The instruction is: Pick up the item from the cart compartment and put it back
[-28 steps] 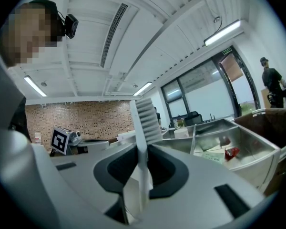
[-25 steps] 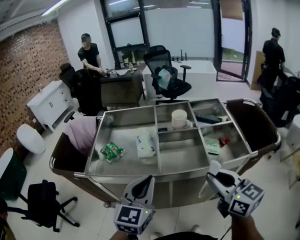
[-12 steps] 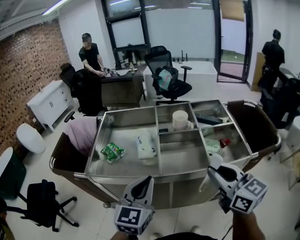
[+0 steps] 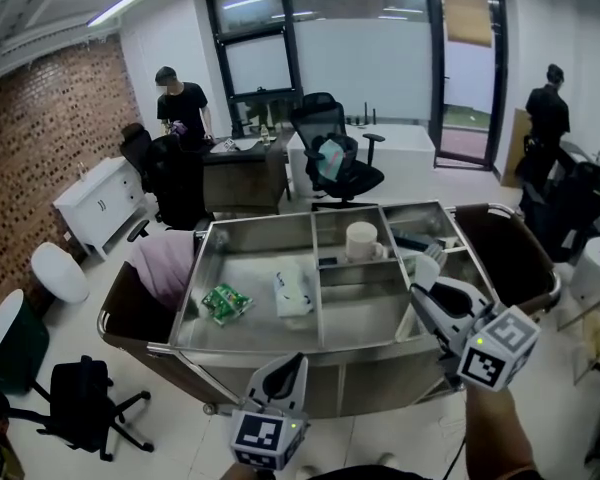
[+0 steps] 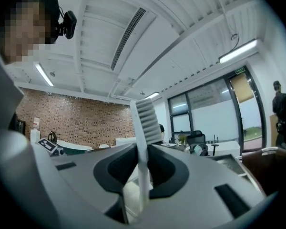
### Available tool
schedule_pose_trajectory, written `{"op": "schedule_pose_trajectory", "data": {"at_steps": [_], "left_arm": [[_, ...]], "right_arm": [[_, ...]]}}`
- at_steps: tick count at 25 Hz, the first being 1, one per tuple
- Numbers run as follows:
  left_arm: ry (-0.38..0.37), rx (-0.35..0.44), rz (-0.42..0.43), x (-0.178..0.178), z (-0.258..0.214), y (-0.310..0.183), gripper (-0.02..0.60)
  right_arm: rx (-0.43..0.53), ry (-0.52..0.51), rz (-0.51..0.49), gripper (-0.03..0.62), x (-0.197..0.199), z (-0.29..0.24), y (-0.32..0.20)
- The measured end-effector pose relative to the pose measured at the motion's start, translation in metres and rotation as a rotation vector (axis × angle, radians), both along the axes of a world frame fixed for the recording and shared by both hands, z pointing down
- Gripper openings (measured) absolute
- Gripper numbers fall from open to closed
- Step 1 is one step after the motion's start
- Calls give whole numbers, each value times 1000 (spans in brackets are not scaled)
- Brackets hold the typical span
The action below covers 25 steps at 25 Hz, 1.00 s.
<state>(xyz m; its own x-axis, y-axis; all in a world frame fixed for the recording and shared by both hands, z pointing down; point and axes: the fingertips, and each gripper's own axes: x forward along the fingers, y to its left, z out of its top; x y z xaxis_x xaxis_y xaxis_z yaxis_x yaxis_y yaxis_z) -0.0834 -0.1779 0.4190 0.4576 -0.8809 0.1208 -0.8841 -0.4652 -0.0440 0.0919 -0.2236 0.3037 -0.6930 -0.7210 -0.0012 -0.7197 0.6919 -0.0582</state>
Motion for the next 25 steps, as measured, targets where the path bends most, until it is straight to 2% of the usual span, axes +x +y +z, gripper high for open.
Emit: {"op": "schedule_pose_trajectory", "data": {"at_steps": [4,10,18,25], "left_arm": [[13,-4,-6,-2,1,-1,0],[10,-9,-9,-3,2,-2,0],[9,-8,-11,-4,2,-1,0],[1,-12,-9,-5,4,-2,0]], "right_arm": [[7,38,17,77,-1,-5,-26],[-57,77,45,78,-1,16,-61],[-126,145,40,77,-3,50,-75],[-227,198,27,78,-13,96,-90]]}}
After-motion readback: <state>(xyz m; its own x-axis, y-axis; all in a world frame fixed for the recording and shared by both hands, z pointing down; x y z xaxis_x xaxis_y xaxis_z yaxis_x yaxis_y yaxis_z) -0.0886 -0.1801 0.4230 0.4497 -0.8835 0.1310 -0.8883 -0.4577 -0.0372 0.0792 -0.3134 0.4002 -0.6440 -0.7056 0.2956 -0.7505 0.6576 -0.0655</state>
